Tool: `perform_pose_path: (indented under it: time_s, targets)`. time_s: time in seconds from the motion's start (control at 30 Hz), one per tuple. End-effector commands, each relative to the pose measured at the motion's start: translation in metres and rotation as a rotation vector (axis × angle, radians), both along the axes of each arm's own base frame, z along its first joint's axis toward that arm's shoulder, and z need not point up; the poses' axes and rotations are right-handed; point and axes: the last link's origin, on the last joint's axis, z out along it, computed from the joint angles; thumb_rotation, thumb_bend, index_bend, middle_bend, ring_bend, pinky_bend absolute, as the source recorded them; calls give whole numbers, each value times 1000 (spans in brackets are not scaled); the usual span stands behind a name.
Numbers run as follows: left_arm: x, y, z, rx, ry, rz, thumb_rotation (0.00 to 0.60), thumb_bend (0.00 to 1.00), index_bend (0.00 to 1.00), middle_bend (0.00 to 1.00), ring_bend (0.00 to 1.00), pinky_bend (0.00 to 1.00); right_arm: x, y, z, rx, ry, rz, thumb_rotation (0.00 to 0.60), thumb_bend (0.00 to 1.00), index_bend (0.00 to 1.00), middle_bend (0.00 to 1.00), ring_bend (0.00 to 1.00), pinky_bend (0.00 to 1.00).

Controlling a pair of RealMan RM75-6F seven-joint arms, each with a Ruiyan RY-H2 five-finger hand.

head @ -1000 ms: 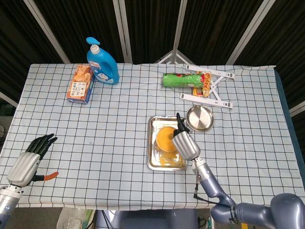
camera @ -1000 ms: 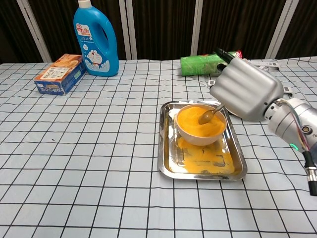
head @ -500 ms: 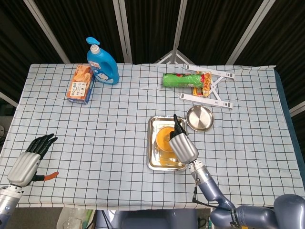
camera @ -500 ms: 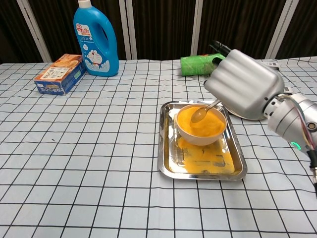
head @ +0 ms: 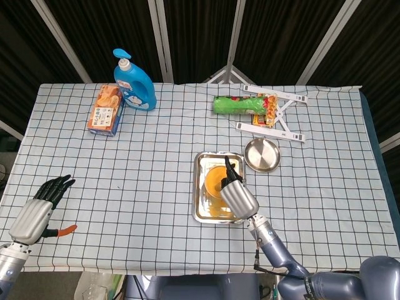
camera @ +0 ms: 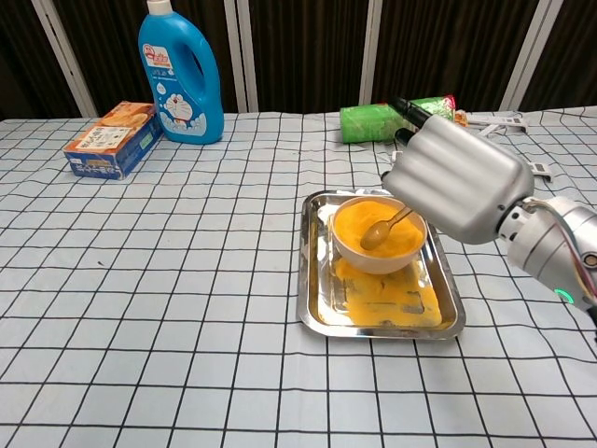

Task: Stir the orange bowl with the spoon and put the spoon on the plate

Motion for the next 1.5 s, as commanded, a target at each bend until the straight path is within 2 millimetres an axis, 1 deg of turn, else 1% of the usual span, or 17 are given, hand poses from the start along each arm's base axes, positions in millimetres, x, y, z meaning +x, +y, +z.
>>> perform_pose_path:
  time_s: [0.03,0.33,0.47,0.73,0.97,1.1,1.5]
  targets:
    - [0,0,0,0,0,0,600,0,0,0,0,0,-6,0,-3,2,14,-2,600,500,665,578,299,0]
    - [0,0,0,1,-1,-1,600,0,0,0,0,0,-17,-10,-1,-35,63,-3,600,500,665,578,300,0]
    - [0,0,0,1,-1,-1,600,0,0,0,0,0,-19,-12,1,-47,60,-12,600,501,665,578,299,0]
    - [0,0,0,2,0,-2,600,0,0,0,0,0,-15,-15,7,-65,37,-10,600,501,665,578,299,0]
    - [0,0,0,0,1,-2,600,0,0,0,0,0,-8,-10,10,-41,-11,8,600,501,665,578,299,0]
    - [0,0,0,2,0,-4,600,0,0,0,0,0,-6,-13,14,-62,3,24,600,500,665,578,300,0]
    - [0,-1,0,1,-3,-3,600,0,0,0,0,0,-20,-22,21,-96,84,22,600,500,665,578,299,0]
